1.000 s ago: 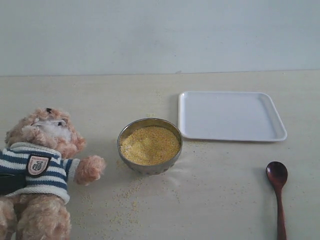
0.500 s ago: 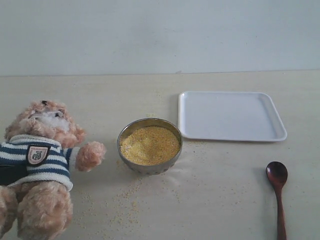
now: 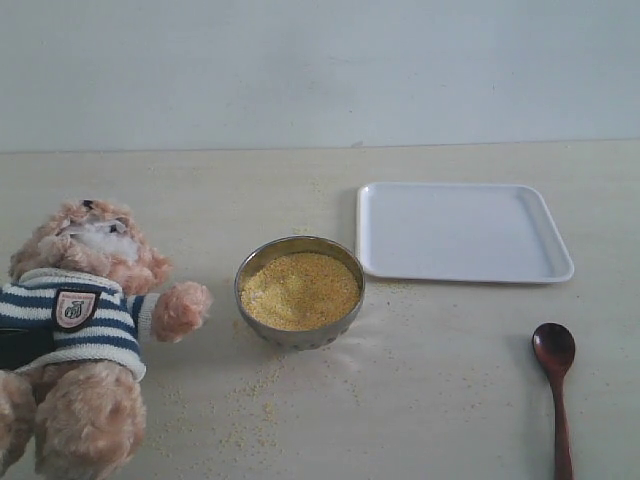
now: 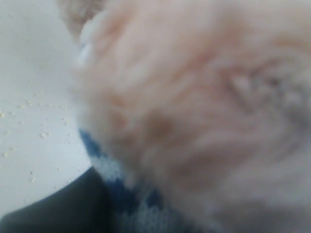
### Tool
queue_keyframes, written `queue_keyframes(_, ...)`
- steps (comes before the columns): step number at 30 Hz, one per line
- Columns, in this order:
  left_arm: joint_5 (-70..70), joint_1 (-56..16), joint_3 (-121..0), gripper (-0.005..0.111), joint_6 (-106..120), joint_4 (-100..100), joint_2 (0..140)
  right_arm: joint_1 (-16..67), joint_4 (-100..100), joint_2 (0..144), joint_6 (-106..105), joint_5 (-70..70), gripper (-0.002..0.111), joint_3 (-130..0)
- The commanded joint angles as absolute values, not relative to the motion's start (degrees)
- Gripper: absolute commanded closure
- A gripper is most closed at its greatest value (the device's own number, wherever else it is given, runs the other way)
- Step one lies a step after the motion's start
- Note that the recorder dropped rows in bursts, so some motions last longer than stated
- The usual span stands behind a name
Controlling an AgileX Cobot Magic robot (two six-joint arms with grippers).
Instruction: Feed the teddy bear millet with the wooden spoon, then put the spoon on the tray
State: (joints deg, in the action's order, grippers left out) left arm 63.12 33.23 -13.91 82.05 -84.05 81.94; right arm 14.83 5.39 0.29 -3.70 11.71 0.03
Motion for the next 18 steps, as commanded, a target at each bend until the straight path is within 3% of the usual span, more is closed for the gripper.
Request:
queue_keyframes(1, 64.86, 33.44, -13.9, 0.102, 82.18, -85.12, 81.97, 14.96, 5.48, 0.0, -3.74, 11.34, 0.108, 0.0)
queue_keyframes(10, 64.86, 33.44, -13.9, 0.102, 82.35, -85.12, 81.97, 14.96, 5.48, 0.0, -3.74, 10.69, 0.108, 0.0)
queue_keyframes(18, 64.86, 33.44, -13.9, 0.102, 82.35, -85.12, 81.97, 14.96, 24.23, 0.0, 18.18, -5.61, 0.108, 0.0)
